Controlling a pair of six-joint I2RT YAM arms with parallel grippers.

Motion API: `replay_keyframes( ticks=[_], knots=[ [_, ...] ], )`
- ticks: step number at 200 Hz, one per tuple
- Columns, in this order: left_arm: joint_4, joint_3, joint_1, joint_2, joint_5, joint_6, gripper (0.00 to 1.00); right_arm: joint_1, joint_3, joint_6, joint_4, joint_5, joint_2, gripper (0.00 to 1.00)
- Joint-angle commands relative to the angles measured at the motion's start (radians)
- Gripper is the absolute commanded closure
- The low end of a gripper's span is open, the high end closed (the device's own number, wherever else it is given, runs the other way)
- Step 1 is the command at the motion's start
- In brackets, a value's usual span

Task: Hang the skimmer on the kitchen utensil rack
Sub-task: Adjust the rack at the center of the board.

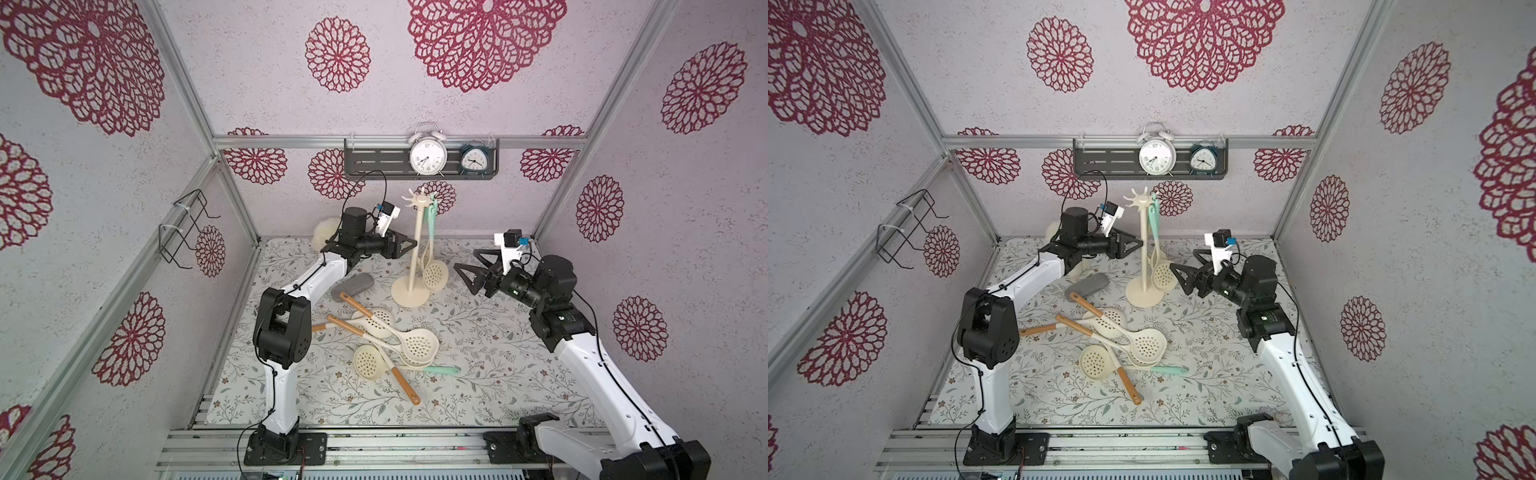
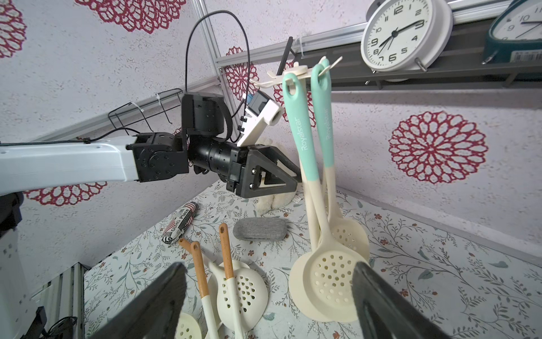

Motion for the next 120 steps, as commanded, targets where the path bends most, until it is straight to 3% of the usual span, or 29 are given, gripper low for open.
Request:
replay_keyframes(
  ticks=[1,80,120],
  knots=[
    [0.001,0.043,0.000,0.022,0.049,-0.006,0.44,-0.006,0.033,-0.012,0.024,-0.016,-0.005,0.10],
    [0.020,0.144,-0.020,0.103,0.081,-0.059,0.63,-0.005,0.013,-0.005,0.015,-0.012,-0.019,0.11],
    [0.019,0.168,-0.029,0.118,0.081,-0.065,0.67,-0.008,0.001,-0.005,0.007,-0.007,-0.036,0.11]
  ],
)
